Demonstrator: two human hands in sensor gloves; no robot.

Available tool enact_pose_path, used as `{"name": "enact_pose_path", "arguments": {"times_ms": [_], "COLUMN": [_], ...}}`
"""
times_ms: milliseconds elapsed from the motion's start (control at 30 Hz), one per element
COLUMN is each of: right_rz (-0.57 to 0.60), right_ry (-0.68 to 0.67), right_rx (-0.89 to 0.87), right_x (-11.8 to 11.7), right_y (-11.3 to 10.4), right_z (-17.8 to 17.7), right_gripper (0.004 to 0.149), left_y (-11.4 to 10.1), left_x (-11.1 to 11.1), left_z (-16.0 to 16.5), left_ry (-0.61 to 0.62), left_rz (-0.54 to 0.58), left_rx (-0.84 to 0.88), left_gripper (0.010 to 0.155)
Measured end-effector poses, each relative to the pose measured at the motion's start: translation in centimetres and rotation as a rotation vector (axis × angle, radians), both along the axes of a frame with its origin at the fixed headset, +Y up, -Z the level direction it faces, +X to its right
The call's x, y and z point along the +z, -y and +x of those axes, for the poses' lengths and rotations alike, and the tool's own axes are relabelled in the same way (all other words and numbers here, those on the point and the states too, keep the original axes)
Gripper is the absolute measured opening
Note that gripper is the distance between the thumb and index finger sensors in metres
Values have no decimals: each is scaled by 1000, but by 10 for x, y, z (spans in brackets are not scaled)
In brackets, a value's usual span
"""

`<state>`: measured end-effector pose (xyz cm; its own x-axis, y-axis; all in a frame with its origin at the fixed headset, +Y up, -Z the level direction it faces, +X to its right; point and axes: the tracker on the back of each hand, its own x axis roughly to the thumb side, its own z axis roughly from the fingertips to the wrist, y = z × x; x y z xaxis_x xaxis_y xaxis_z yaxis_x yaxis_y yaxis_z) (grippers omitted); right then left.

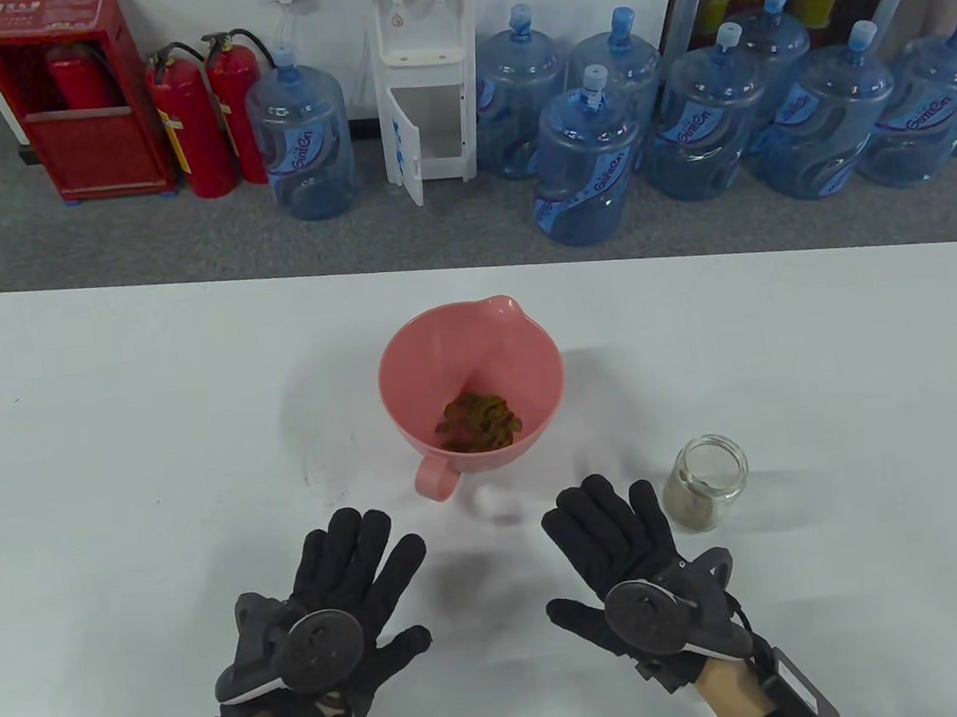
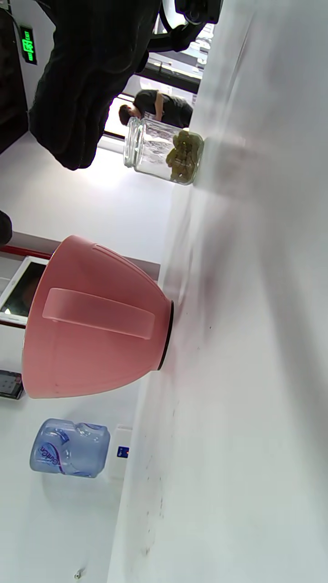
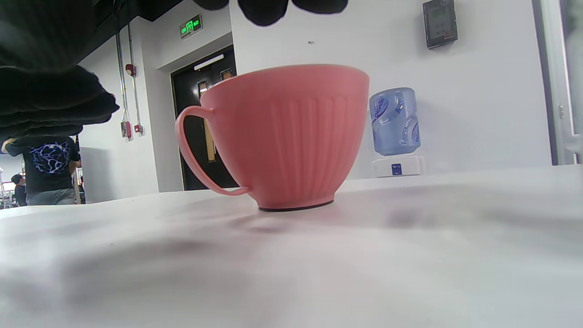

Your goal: Hold salad bowl and receive raisins poured from storage jar

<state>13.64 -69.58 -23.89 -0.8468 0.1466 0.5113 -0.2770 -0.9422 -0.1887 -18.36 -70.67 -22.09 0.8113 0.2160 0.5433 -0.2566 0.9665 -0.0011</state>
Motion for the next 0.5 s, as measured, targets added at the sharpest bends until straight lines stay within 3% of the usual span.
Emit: {"name": "enact_pose_path", "arguments": {"times_ms": [500], "right_rz": [-20], "right_ry": [8], "right_rx": [7], "right_x": [-2], "right_y": [3], "right_z": [0], "right_gripper": [91], "left_y": [1], "left_x": [0], "left_z": [-4], "left_ry": [15], "left_rz": [0], "left_rx": [19], "left_gripper": [78]}}
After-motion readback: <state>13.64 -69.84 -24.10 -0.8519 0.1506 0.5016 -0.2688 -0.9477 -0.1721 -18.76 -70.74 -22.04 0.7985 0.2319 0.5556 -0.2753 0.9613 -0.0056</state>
